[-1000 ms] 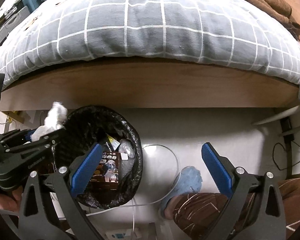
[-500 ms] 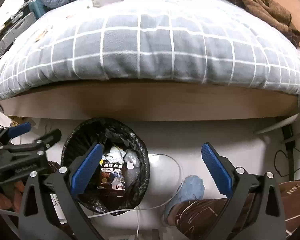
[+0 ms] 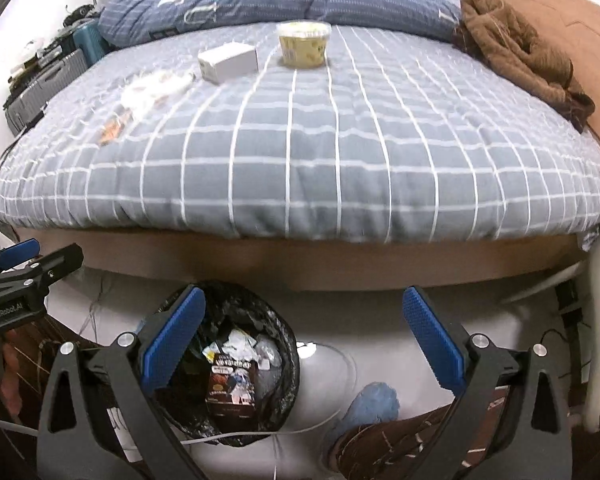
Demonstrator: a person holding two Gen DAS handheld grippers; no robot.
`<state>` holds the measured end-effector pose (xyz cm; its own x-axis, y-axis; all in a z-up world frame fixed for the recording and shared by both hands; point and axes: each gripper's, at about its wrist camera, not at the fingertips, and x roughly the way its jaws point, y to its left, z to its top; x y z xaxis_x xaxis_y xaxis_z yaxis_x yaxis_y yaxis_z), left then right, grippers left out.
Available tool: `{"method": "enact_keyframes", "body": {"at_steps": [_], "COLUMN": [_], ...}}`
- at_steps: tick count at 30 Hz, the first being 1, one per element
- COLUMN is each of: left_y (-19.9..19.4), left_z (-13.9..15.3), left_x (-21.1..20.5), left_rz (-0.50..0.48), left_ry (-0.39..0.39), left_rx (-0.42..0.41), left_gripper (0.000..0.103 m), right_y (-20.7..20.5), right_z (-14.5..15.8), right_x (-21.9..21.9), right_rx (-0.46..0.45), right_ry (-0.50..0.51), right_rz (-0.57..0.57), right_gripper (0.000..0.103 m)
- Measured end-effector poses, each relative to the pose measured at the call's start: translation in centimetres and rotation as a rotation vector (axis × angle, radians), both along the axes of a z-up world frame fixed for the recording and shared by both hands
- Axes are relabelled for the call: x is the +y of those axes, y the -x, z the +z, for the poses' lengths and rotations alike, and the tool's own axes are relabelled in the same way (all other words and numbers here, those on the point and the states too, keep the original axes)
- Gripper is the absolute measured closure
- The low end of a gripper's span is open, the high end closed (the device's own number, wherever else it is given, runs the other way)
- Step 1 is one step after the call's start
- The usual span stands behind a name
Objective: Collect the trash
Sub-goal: 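Raise both tools back over the bed toward the cotton-pad bag and yogurt cup, then grasp the white cotton-pad bag with the left tool while the right tool grasps the yellow yogurt cup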
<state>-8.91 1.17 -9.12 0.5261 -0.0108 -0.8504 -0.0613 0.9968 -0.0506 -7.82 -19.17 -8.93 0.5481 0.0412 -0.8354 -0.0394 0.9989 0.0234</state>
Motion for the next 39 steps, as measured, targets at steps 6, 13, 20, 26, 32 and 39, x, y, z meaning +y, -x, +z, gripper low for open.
{"method": "enact_keyframes", "body": {"at_steps": [6, 13, 20, 26, 32, 39], "left_y": [-1.1, -4.3, -9.4, -15.4, -20.0, -23.8], "left_z": [2.1, 3.6, 4.3, 4.5, 3.5, 1.8], "left_x": [1.1, 2.6, 4.5, 4.9, 4.7, 4.6], "left_rz": [0.018, 0.037, 0.067, 0.063, 0.054, 0.058], "left_ry": [-0.02, -0.011, -0.022, -0.034, -0.031, -0.03], "left_rx": [-0.028, -0.05, -0.068, -0.091, -0.087, -0.071], "left_gripper": [0.006, 0.006, 0.006, 0.006, 0.006, 0.006], "right_y": [-1.3, -4.8, -10.6, -16.9, -23.1, -27.7], "right_z": [2.4, 4.0, 4.7, 4.5, 4.0, 3.3], "right_x": [0.5, 0.3, 0.2, 0.5, 0.9, 1.6], "right_rx": [-0.051, -0.083, -0.107, -0.132, -0.151, -0.166], "right_ry": [0.009, 0.015, 0.02, 0.035, 0.045, 0.039], "right_rz": [0.013, 0.014, 0.014, 0.032, 0.044, 0.051], "right_gripper": [0.008, 0.008, 0.008, 0.008, 0.008, 0.008]}}
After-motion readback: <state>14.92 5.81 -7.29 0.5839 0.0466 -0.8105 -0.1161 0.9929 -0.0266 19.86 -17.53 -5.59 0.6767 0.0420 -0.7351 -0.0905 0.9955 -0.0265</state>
